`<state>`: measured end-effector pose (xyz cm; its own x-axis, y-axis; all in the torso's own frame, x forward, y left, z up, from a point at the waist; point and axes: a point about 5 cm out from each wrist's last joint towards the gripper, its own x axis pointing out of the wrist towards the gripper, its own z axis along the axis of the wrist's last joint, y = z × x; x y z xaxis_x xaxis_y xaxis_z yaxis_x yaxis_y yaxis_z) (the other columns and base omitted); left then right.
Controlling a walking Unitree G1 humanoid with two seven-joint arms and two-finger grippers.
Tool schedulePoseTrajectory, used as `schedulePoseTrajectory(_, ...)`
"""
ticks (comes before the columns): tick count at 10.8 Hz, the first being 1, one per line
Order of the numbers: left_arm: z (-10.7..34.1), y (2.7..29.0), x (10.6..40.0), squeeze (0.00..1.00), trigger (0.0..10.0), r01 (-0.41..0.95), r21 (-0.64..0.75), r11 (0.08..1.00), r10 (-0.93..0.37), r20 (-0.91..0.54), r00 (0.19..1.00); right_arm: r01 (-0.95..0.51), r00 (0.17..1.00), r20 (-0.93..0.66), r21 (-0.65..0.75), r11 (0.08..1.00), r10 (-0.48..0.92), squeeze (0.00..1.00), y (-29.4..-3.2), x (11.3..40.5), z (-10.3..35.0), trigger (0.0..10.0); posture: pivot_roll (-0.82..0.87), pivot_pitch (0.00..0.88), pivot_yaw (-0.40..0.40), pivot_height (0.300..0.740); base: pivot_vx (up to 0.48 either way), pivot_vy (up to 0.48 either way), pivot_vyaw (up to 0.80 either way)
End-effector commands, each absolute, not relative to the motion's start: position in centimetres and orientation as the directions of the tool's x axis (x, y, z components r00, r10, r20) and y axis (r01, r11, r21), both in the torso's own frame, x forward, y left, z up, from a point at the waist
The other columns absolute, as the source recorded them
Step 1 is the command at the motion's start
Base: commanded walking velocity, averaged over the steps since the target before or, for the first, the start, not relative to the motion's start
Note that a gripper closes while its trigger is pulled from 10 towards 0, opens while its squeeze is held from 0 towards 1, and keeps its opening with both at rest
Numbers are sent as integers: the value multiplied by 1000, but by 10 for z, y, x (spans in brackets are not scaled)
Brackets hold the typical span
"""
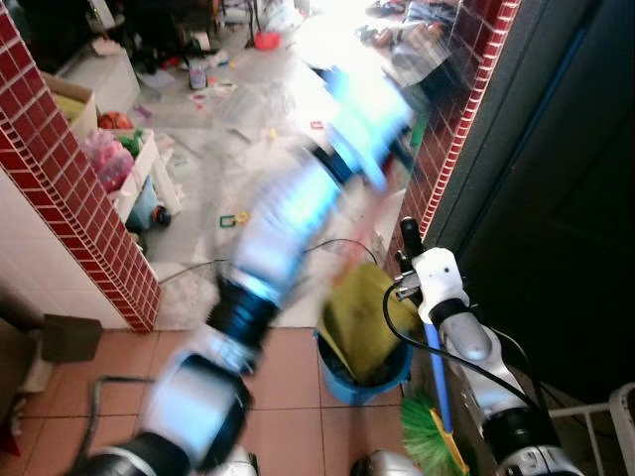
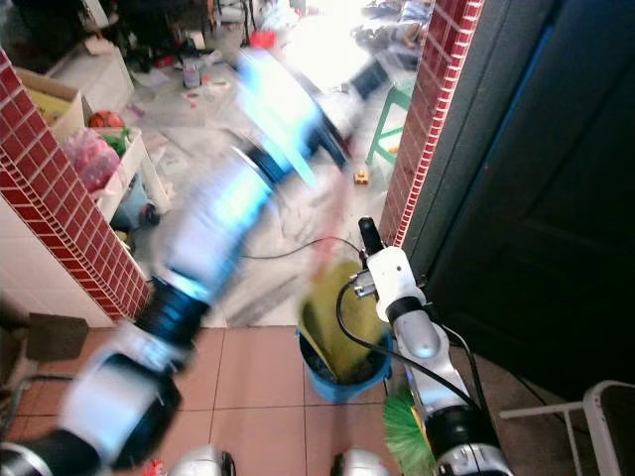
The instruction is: Sweep floor
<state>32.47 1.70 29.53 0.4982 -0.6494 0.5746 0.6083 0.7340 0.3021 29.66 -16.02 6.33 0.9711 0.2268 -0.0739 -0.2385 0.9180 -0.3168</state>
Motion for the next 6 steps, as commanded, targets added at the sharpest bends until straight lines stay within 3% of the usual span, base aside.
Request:
schedulePoseTrajectory(1,328,27,318,0,10000,542,325,775,-593,671,444,-244,969,-45,-337,909,243,0,-159,302,71,10000,-53,0,-40,740,0,0,0)
schedulePoseTrajectory(4,372,76,323,0,10000,288,268,920,-382,778,498,-251,967,-44,-337,908,251,0,-156,309,72,10000,-22,0,-60,740,0,0,0)
schedulePoseTrajectory(5,371,101,334,0,10000,139,264,954,-295,764,574,-253,966,-42,-332,908,254,0,-154,311,72,10000,-6,0,-63,740,0,0,0)
schedulePoseTrajectory(6,332,141,355,0,10000,-14,237,971,-153,670,726,-249,967,-28,-319,915,253,0,-151,314,75,10000,5,0,-61,740,0,0,0)
